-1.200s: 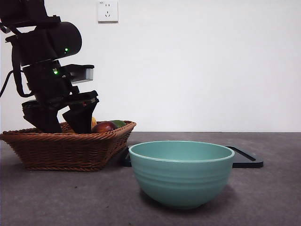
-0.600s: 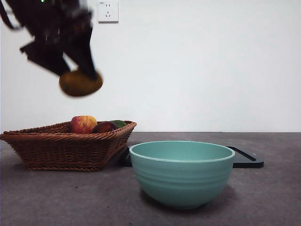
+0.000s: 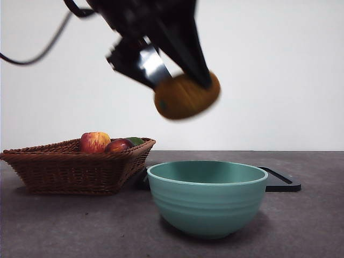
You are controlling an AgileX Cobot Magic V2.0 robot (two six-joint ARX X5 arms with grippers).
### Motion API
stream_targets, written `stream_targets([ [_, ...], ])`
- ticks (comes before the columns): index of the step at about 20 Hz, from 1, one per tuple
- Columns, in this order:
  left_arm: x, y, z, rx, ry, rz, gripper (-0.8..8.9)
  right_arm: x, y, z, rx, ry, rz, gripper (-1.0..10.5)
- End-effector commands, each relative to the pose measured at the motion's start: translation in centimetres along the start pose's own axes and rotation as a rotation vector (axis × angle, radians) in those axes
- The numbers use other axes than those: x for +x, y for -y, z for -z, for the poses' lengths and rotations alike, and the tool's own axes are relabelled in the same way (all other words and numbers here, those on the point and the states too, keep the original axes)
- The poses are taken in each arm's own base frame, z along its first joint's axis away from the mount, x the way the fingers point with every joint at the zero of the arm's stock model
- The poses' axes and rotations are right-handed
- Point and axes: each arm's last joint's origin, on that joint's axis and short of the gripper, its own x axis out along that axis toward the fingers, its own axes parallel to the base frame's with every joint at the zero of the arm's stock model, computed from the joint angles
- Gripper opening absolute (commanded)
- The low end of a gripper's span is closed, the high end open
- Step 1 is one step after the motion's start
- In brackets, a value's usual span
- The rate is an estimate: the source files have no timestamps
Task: Pick up the wifruite, put it on the bowl, pick up the plate, put it on desk
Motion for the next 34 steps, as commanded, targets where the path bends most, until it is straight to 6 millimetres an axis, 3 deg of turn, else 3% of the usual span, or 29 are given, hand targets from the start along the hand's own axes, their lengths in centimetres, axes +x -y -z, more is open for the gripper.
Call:
stream_targets([
  [1, 2.5, 0.4, -0.3, 0.016, -0.033, -0.009, 2.14, -0.2, -0.2, -0.5, -0.004, 0.015, -0.005, 4.3],
  [6, 6.6, 0.5, 0.5, 0.031, -0.114, -0.033, 2.14, -0.2, -0.2, -0.5, -0.003, 0.015, -0.005, 4.3],
  [10, 8.4, 0.6, 1.2, 0.035, -0.161, -0.034, 2.18, -0.2, -0.2, -0.5, -0.003, 0.015, -0.005, 4.3],
  [13, 8.8, 0.5, 1.3, 0.038, -0.173, -0.033, 2.22, -0.2, -0.2, -0.5, -0.003, 0.015, -0.005, 4.3],
  [17, 9.0, 0.5, 1.4, 0.037, -0.182, -0.033, 3.44, -0.2, -0.2, -0.5, -0.003, 0.015, -0.005, 4.3],
  [22, 9.0, 0.5, 1.4, 0.030, -0.180, -0.033, 3.44, -0.2, -0.2, -0.5, -0.003, 0.015, -0.005, 4.3],
  [25, 8.1, 0.7, 0.9, 0.030, -0.149, -0.034, 3.44, -0.2, -0.2, -0.5, -0.003, 0.015, -0.005, 4.3],
  [28, 5.9, 1.0, -0.3, 0.014, -0.072, -0.036, 3.44, -0.2, -0.2, -0.5, -0.004, 0.015, -0.005, 4.3],
  [34, -1.2, 0.2, -1.7, -0.056, 0.122, -0.080, 3.44, -0.2, -0.2, -0.5, -0.004, 0.015, -0.005, 4.3],
])
